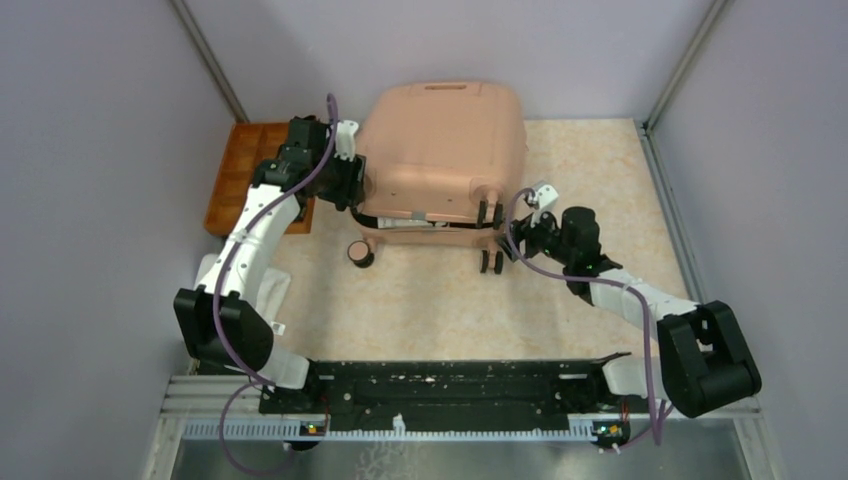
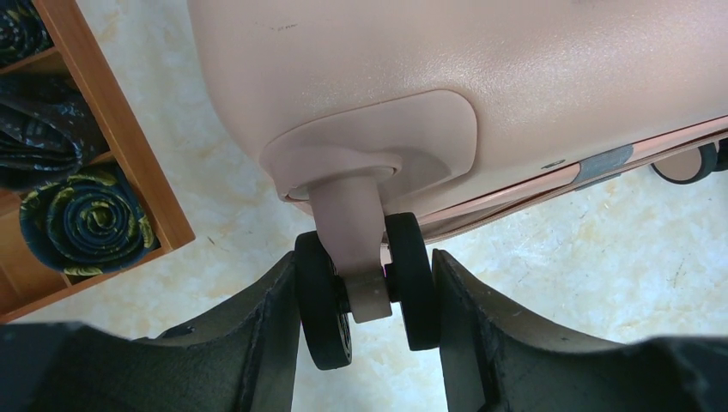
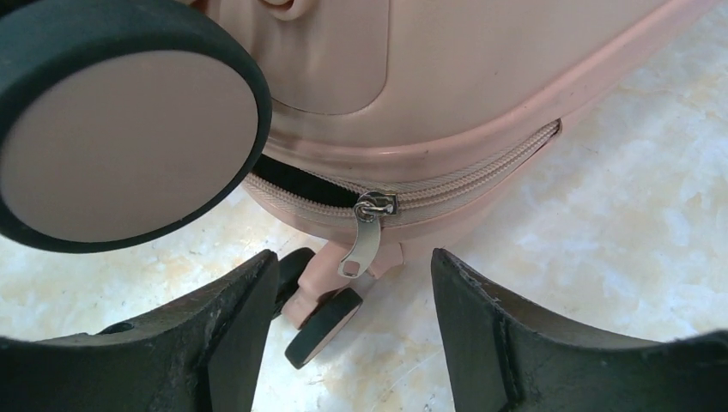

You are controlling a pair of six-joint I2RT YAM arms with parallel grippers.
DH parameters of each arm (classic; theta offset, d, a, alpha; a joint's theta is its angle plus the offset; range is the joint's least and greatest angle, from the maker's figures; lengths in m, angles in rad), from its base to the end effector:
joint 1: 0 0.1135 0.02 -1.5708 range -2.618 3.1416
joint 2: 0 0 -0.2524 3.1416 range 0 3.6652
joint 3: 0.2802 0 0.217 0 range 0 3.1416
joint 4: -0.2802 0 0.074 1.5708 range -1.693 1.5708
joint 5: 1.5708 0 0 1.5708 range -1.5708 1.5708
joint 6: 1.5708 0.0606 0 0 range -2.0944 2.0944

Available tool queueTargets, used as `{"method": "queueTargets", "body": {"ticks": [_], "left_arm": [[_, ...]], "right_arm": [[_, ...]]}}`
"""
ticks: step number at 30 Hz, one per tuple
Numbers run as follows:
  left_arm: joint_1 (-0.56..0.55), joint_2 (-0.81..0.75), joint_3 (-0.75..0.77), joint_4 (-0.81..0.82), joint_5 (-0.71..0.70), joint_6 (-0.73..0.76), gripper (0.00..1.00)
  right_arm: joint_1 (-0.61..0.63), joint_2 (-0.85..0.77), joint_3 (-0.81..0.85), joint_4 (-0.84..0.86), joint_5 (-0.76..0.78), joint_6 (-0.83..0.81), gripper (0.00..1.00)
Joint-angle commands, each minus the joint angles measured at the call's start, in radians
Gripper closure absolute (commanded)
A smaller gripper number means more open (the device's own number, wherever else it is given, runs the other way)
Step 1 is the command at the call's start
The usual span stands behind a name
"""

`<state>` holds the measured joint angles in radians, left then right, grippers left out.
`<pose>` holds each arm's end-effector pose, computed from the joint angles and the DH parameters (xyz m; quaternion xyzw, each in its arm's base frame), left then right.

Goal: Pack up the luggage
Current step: Zip the luggage at the center of the board.

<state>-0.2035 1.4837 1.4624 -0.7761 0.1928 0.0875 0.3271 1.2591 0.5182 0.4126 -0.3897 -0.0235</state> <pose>0.2925 -0.0722 0.3250 0.1696 0.9069 -0.1108 0.3696 0.2389 0.1054 0.2153 -0.2501 0.7659 0.2420 0.5407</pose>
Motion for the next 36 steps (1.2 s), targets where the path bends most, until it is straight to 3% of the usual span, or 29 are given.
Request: {"method": "queueTargets", "body": {"ticks": [1,7,11,16,18,20,21,26,29,31,34,36], "left_arm": [[-0.074,-0.048,0.137,0.15,0.222,0.069,1.0],[-0.081,-0.078,0.066,0.17,0.225,0.05,1.0],[-0.098,-0.094,0.051,0.155,0.236,0.025,1.0],[-0.115,-0.13,0.017,0.123,0.263,-0.002,1.0],[-0.118,-0.15,-0.015,0.108,0.27,0.002,1.0],[-0.121,-0.157,-0.033,0.081,0.274,0.018,1.0],[-0.122,-0.157,-0.032,0.062,0.268,0.033,1.0],[-0.121,-0.158,0.007,0.006,0.257,0.076,1.0],[-0.122,-0.156,0.031,-0.013,0.255,0.077,1.0],[-0.121,-0.157,0.028,-0.005,0.242,0.085,1.0],[-0.12,-0.155,0.006,0.022,0.226,0.089,1.0],[-0.12,-0.151,0.004,0.031,0.223,0.087,1.0]], "right_arm": [[0.018,0.009,-0.002,0.057,0.023,-0.01,0.37],[0.044,0.01,-0.008,0.056,0.082,-0.03,0.5],[0.066,0.03,0.012,0.037,0.1,-0.049,0.64],[0.096,0.065,0.04,0.02,0.116,-0.048,0.7],[0.108,0.07,0.03,0.047,0.124,-0.009,0.63],[0.122,0.065,0.015,0.069,0.169,0.045,0.45],[0.126,0.048,0.001,0.082,0.199,0.082,0.41],[0.141,-0.16,-0.139,0.18,0.375,0.211,0.37],[0.201,-0.304,-0.132,0.006,0.557,0.222,0.4],[0.247,-0.392,-0.151,-0.073,0.601,0.265,0.48],[0.325,-0.466,-0.199,-0.097,0.564,0.337,0.78],[0.441,-0.452,-0.233,-0.052,0.577,0.319,0.96]]}}
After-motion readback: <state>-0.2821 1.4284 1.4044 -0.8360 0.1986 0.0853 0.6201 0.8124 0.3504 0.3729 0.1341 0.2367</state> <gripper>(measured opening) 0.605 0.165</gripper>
